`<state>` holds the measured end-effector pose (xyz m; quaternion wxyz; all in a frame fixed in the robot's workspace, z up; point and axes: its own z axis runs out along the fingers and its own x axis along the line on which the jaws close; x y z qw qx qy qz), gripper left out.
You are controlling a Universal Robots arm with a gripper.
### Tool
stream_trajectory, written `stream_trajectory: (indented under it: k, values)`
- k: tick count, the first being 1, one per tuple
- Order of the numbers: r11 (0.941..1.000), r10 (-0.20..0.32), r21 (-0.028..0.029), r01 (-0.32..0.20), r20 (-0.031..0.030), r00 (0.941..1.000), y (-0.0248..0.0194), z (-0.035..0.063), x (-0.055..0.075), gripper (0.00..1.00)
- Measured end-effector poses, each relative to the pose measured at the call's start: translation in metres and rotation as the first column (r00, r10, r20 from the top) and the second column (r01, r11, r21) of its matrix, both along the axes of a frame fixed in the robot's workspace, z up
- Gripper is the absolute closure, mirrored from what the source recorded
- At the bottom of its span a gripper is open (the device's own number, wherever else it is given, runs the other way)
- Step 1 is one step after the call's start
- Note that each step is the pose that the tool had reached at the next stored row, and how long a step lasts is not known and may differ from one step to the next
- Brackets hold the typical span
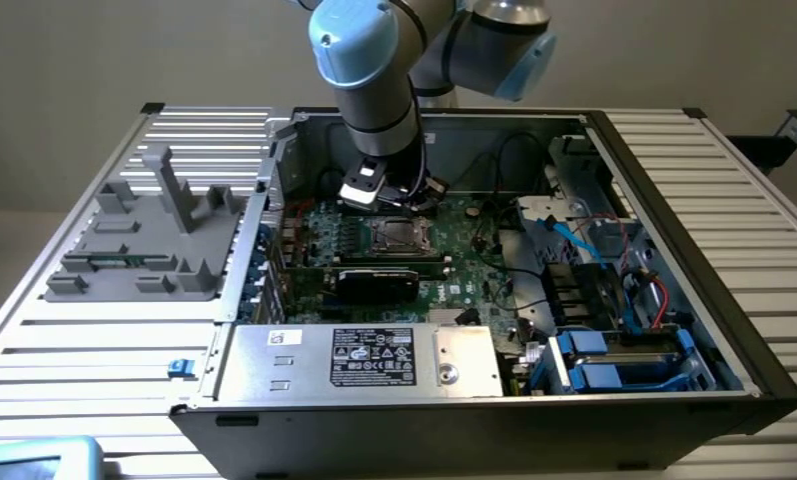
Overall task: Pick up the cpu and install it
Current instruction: 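Install the first cpu locking lever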
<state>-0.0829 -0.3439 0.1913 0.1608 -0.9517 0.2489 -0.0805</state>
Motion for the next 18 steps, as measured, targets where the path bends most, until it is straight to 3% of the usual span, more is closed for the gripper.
stream_trajectory:
  k: [18]
  values:
    - [1.0000, 0.000, 0.0030, 0.000, 0.0000, 1.0000, 0.0000, -0.0001, 0.0003, 0.89]
